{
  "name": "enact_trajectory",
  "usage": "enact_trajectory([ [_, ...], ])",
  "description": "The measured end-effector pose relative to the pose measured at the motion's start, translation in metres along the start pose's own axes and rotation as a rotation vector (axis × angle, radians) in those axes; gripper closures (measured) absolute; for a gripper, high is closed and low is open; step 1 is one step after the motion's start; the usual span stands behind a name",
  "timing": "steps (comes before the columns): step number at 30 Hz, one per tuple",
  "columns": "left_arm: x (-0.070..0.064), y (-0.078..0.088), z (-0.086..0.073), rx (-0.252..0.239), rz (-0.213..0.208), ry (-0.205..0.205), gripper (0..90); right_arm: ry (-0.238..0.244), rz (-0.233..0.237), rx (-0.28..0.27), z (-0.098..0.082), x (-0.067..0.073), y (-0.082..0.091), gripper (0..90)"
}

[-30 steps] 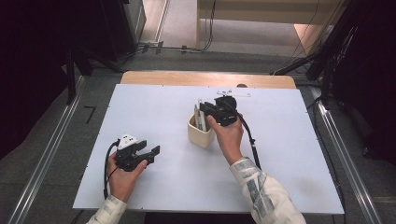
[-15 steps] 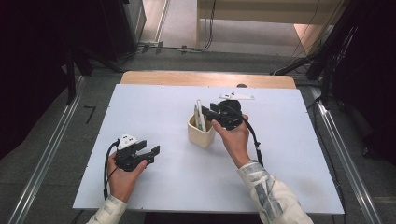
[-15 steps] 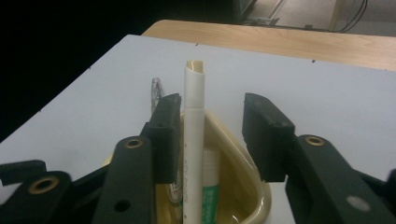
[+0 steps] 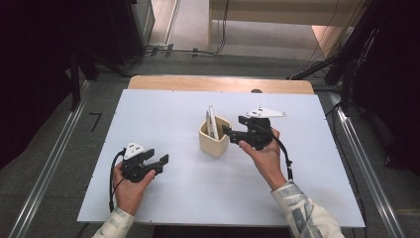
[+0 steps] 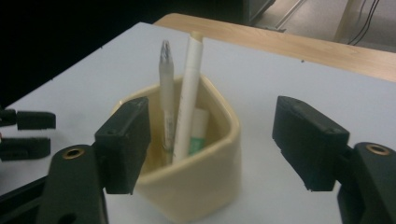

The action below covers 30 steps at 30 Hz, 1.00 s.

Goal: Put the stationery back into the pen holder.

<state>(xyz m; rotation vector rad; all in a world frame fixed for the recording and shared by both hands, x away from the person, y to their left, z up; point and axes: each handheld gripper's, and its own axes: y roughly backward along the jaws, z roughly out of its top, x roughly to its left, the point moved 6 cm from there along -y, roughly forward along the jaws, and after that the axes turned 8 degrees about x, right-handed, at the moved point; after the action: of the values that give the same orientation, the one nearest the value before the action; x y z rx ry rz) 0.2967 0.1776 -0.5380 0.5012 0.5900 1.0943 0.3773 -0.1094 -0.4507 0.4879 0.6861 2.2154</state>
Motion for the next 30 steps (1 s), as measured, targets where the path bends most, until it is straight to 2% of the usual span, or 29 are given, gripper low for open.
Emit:
enact_trajectory([
  [5,0.001,0.0,0.0,-0.002,0.002,0.006,38.2,0.003,-0.033,0.014,-0.02,-0.015,0.013,23.9],
  [20,0.004,0.0,-0.001,-0.004,0.022,0.017,34.8,-0.003,-0.127,0.074,-0.066,-0.048,0.03,20.6],
  [30,0.006,0.0,-0.002,0.005,0.031,0.025,32.7,-0.032,-0.201,0.117,-0.097,-0.077,0.046,18.6],
])
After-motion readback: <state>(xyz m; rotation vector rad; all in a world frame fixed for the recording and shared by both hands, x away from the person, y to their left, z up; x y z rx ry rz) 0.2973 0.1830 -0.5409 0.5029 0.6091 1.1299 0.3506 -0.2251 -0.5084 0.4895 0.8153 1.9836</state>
